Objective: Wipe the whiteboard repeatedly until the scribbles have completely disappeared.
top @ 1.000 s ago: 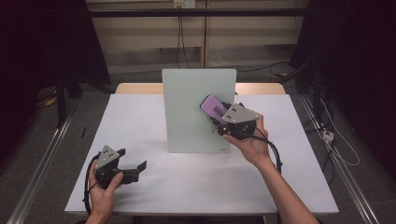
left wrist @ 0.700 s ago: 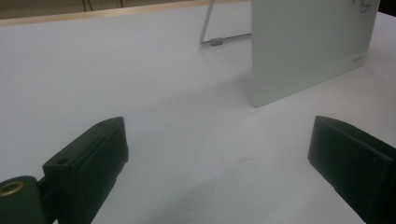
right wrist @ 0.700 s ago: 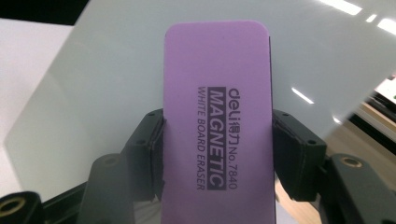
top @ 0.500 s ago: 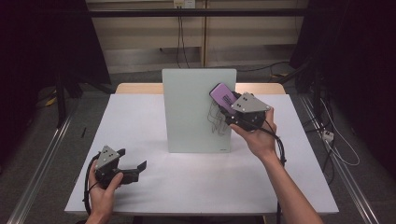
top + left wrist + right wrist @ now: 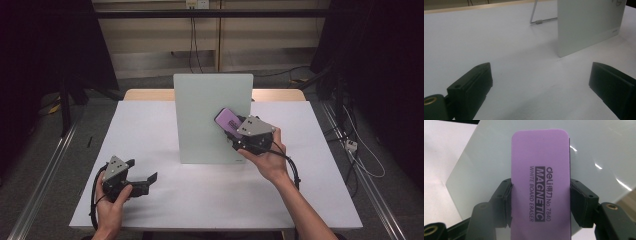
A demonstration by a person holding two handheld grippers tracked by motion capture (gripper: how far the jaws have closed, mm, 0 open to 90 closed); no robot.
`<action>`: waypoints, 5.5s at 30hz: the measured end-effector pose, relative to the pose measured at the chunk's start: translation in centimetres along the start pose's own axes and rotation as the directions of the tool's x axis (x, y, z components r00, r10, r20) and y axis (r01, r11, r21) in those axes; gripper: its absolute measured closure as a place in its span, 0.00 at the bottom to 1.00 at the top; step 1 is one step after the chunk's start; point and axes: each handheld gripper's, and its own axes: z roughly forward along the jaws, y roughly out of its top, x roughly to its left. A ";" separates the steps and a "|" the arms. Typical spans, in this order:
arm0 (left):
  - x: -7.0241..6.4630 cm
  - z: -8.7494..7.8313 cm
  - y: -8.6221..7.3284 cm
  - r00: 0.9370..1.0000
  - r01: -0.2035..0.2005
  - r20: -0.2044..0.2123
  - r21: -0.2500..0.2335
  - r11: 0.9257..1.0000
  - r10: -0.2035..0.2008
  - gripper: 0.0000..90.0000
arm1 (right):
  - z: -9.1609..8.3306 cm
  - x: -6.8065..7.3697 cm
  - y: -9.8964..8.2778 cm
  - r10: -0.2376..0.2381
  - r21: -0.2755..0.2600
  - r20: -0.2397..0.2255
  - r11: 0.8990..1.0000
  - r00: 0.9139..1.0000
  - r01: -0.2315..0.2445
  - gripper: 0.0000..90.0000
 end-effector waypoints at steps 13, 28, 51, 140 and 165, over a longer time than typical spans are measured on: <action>0.1 -0.1 0.0 1.000 0.003 0.000 -0.001 1.000 -0.003 0.05 | -1.7 -3.9 2.2 0.040 -0.042 0.117 0.998 0.992 -0.036 0.47; 0.0 0.0 0.0 1.000 -0.002 0.001 0.000 1.000 0.002 0.05 | -1.0 -1.8 0.6 0.032 -0.005 0.080 0.999 0.996 -0.032 0.47; 0.0 0.0 0.0 1.000 0.000 -0.001 -0.003 1.000 0.000 0.05 | -0.7 -1.1 0.5 0.032 -0.006 0.054 0.999 0.998 -0.031 0.47; -0.1 0.3 0.0 1.000 0.001 0.002 0.007 1.000 -0.001 0.05 | -0.6 -0.1 -1.8 -0.048 -0.021 0.048 0.999 0.998 0.049 0.47; -0.2 0.4 0.1 1.000 -0.006 0.008 0.005 1.000 0.005 0.05 | 2.3 5.2 -3.7 -0.112 0.059 -0.142 0.991 0.983 0.122 0.46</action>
